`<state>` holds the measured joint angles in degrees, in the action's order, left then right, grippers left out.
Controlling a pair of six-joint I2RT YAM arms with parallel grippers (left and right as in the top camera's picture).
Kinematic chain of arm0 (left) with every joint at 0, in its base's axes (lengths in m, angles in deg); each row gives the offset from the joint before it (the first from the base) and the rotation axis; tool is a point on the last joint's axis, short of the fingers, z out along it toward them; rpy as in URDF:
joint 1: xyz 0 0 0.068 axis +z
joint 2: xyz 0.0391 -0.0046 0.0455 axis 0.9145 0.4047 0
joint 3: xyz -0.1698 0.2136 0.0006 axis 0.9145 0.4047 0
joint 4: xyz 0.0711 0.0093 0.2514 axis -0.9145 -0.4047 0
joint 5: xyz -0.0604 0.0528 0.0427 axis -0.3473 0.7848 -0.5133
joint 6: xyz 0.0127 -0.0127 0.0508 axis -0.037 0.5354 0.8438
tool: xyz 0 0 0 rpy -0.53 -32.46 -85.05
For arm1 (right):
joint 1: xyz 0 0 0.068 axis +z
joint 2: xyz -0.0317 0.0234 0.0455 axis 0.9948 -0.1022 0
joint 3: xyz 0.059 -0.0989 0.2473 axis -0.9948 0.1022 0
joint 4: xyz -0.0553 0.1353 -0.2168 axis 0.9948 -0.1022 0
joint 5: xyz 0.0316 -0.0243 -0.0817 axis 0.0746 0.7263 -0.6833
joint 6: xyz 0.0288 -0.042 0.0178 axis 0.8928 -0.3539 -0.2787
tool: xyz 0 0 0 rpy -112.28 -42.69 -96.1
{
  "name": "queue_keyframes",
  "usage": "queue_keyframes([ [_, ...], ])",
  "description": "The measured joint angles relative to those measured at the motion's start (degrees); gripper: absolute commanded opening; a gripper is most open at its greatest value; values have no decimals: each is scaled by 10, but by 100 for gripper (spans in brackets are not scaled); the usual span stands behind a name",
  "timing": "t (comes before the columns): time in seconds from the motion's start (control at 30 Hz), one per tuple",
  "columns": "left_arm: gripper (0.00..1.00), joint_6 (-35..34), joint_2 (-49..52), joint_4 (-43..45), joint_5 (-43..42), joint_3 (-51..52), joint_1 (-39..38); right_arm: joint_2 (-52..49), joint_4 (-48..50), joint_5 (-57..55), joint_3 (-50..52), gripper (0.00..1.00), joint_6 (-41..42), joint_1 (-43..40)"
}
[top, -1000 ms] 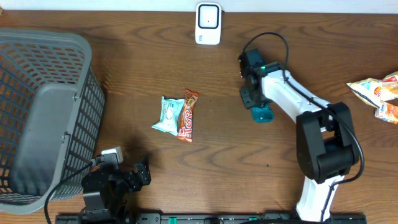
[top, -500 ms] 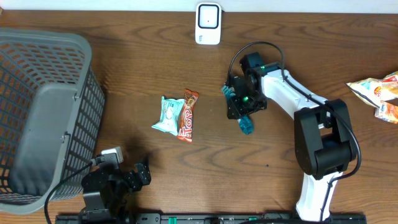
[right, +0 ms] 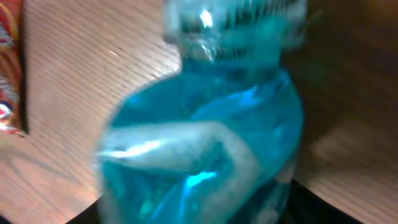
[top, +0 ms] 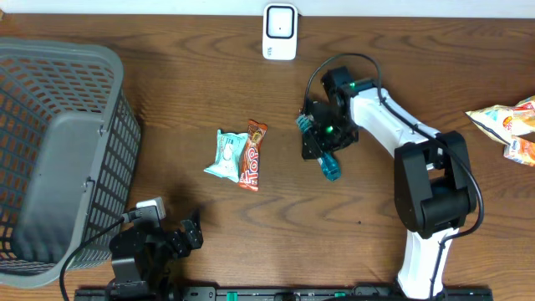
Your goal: Scan the item barcode
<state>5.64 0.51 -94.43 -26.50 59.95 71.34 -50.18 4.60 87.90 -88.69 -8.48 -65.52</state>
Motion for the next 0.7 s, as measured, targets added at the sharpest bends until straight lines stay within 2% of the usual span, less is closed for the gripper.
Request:
queue_keyframes([
  [0.5,98,0,0,0,0,0,0,0,-72,-33,-124,64,24,0],
  [0.6,98,0,0,0,0,0,0,0,-105,-34,-154,69,28,0],
  [0.7,98,0,0,0,0,0,0,0,-133,-35,-183,90,32,0],
])
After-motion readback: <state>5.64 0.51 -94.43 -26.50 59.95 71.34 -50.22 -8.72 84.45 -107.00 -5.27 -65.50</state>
